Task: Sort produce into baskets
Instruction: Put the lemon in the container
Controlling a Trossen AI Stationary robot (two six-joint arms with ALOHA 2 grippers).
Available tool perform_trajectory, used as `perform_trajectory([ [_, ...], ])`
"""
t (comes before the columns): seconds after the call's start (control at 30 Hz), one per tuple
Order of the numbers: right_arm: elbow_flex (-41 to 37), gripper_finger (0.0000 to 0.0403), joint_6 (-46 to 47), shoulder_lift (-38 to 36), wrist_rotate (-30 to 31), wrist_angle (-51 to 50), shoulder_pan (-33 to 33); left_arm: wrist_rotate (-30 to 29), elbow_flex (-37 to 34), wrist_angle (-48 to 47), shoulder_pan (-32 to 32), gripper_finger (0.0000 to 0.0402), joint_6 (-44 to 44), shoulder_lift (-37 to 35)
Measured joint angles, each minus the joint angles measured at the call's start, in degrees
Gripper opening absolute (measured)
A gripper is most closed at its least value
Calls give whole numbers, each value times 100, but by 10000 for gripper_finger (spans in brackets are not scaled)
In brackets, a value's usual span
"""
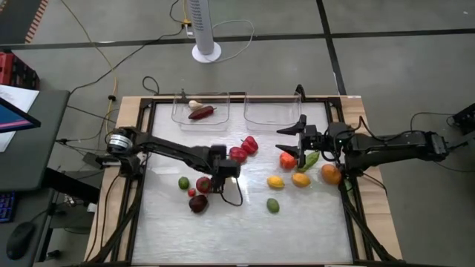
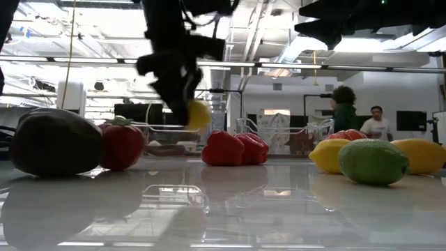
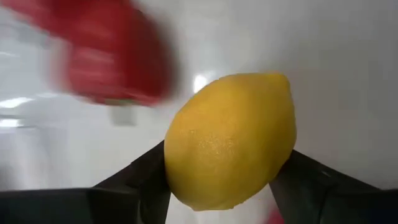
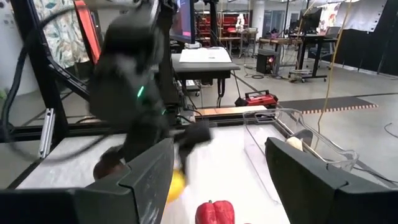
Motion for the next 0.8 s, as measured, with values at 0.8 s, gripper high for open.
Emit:
perform_trajectory([
  [0.8, 0, 281, -46, 0, 1, 160, -66, 371, -31, 2957, 2577, 220, 736, -830],
])
